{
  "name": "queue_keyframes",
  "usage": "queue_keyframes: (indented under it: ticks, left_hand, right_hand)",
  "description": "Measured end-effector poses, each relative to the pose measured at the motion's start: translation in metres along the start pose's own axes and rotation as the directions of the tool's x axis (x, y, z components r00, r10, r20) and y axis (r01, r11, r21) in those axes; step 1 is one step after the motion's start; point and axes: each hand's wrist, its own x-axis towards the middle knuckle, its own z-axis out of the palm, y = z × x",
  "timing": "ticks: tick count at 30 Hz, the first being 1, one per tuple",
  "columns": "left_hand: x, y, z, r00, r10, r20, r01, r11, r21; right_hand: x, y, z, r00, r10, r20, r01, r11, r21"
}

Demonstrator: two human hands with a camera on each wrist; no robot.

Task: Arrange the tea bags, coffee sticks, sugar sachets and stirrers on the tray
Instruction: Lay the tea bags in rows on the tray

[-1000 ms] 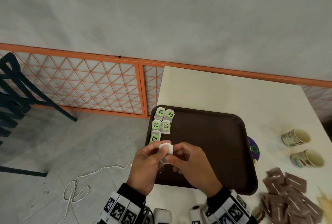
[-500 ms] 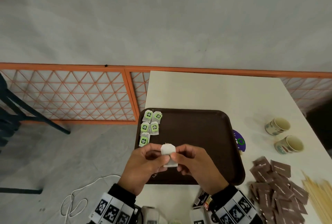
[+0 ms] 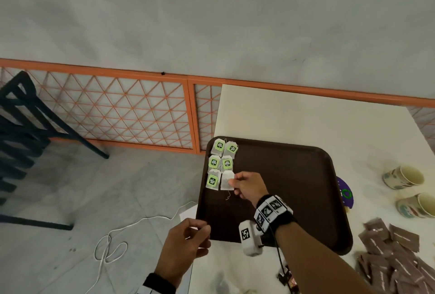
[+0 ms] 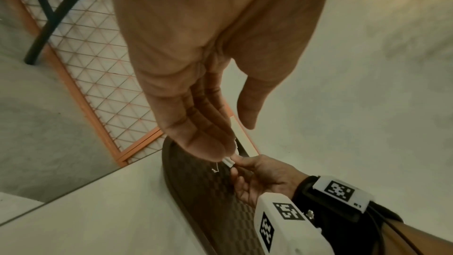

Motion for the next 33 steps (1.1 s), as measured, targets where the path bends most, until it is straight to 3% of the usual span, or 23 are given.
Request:
queue_keyframes:
  ticks: [5, 12, 16, 18, 20, 22, 24, 28, 31, 33]
  left_hand:
    - [0.008, -0.004, -0.003, 0.999, -0.005, 0.037, 0.004, 0.999, 0.05]
    - [0.008, -0.003, -0.001, 0.996, 0.004, 0.088, -0.016, 0.991, 0.134]
    - [0.007, -0.008, 0.002, 0.992, 0.062, 0.109, -0.086, 0.968, 0.236]
    - [0.006, -0.013, 0.007, 0.99, 0.082, 0.116, -0.118, 0.932, 0.342]
    - [0.005, -0.021, 0.013, 0.988, 0.1, 0.119, -0.145, 0.867, 0.476]
    - [-0.001, -0.034, 0.019, 0.987, 0.091, 0.133, -0.156, 0.754, 0.638]
    - [-0.01, -0.051, 0.024, 0.988, 0.053, 0.144, -0.145, 0.632, 0.761]
    - [-0.042, -0.083, 0.039, 0.982, -0.034, 0.187, -0.143, 0.513, 0.846]
    - [-0.065, -0.106, 0.059, 0.978, -0.072, 0.196, -0.146, 0.432, 0.89]
    - [-0.071, -0.117, 0.07, 0.987, -0.008, 0.163, -0.144, 0.421, 0.896]
  right_hand:
    - [0.012, 0.002, 0.007, 0.992, -0.03, -0.127, 0.012, 0.99, -0.139]
    - [0.014, 0.004, 0.017, 0.981, 0.006, -0.192, -0.051, 0.973, -0.227]
    - [-0.017, -0.006, 0.001, 0.966, -0.139, -0.219, 0.061, 0.942, -0.329]
    - [-0.048, -0.003, -0.016, 0.969, -0.202, -0.142, 0.135, 0.914, -0.382]
    - [-0.084, 0.013, -0.031, 0.975, -0.224, 0.013, 0.205, 0.867, -0.454]
    - [-0.118, 0.041, -0.042, 0.965, -0.167, 0.202, 0.254, 0.788, -0.561]
    - [-0.142, 0.073, -0.046, 0.946, -0.091, 0.313, 0.285, 0.693, -0.662]
    - [-0.171, 0.123, -0.032, 0.916, -0.03, 0.399, 0.354, 0.527, -0.772]
    - [-0.188, 0.141, -0.016, 0.907, -0.129, 0.401, 0.416, 0.426, -0.803]
    - [-0.192, 0.146, -0.011, 0.905, -0.205, 0.374, 0.426, 0.426, -0.798]
